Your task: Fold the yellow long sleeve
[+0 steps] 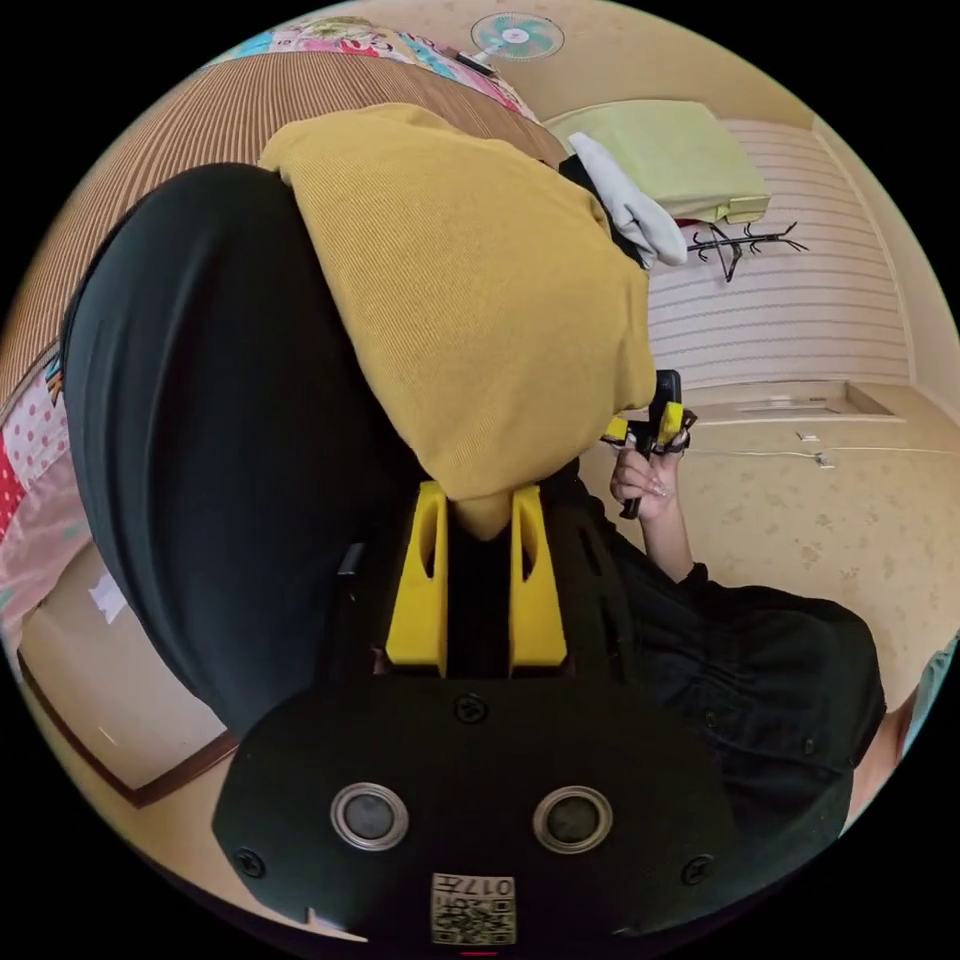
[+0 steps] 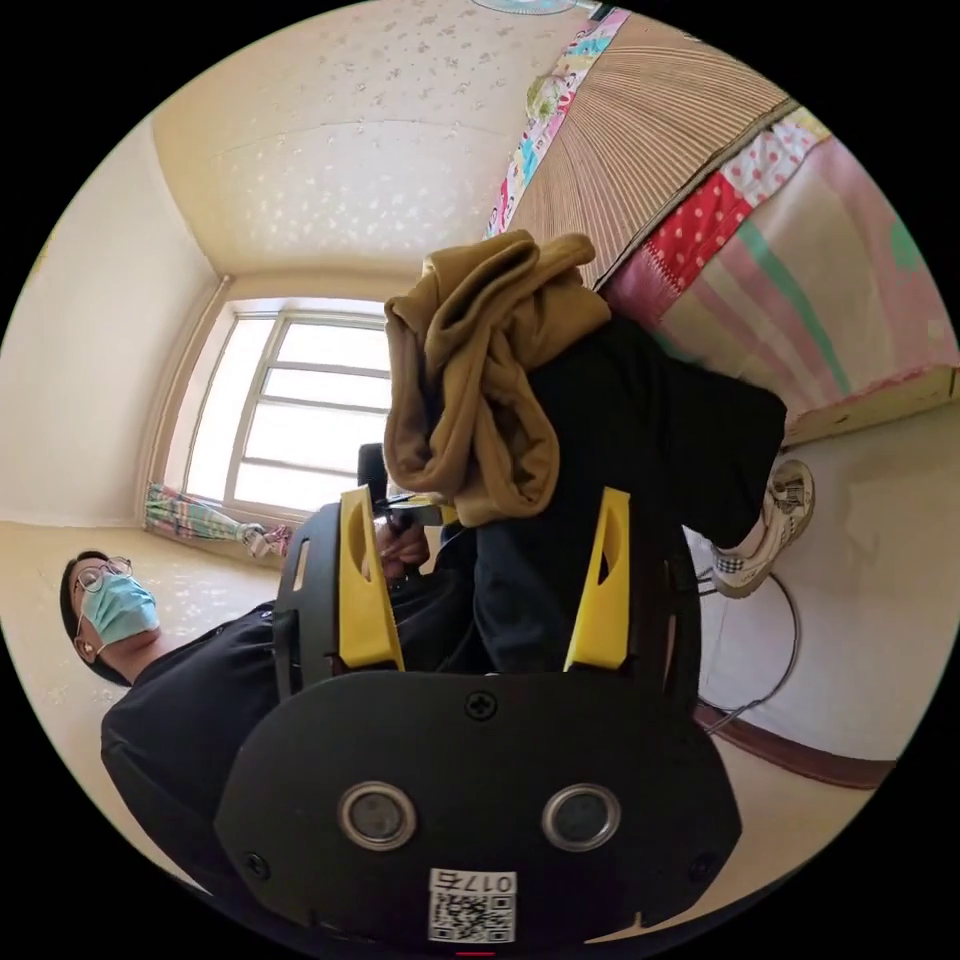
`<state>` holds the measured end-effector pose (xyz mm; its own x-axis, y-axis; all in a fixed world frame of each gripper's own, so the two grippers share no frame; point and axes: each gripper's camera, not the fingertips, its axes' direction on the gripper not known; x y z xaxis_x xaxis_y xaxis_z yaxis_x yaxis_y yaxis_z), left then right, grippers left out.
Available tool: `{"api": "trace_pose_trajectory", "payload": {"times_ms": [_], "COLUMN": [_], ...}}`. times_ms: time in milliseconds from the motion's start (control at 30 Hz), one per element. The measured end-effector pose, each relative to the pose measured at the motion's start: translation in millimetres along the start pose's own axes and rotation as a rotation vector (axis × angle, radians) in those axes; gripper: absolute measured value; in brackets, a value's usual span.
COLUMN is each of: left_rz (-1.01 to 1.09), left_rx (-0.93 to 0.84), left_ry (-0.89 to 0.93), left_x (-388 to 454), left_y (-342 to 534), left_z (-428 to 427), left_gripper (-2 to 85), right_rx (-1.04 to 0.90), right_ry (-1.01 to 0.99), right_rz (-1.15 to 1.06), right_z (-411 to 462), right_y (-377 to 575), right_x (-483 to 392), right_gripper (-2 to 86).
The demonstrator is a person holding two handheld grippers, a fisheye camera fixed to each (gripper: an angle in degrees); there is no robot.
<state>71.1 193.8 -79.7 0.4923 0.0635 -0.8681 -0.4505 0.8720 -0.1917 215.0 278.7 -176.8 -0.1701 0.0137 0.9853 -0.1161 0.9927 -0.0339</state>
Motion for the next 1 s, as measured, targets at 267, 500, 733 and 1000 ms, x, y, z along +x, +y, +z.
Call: {"api": "trace_pose_trajectory", "payload": {"times_ms": [267, 500, 733, 1000], "left_rz": [0.282, 0.526, 0.562, 0.322], "left_rx": [0.095, -0.066, 0.079, 0.239], "left_ry": [0.069, -0.020, -0.107, -0.137], "left_x": [76, 158, 186, 145], "left_y": [27, 34, 50, 70], "left_z": [-28, 29, -4, -48], "left_gripper": [5.7, 5.5, 9.3, 10.1], "right_rx": [0.173, 0.279, 0.310, 0.630], "right_ry": [0.006, -0.313, -0.567, -0.430], "right_rz": [0.028, 0.105, -0.124, -0.573], "right_z": [-7, -8, -42, -220], "right_y": [17, 2, -73, -271], "right_x": [-42, -13, -30, -156], "right_gripper": [31.6, 18.7, 17.0, 14.8]}}
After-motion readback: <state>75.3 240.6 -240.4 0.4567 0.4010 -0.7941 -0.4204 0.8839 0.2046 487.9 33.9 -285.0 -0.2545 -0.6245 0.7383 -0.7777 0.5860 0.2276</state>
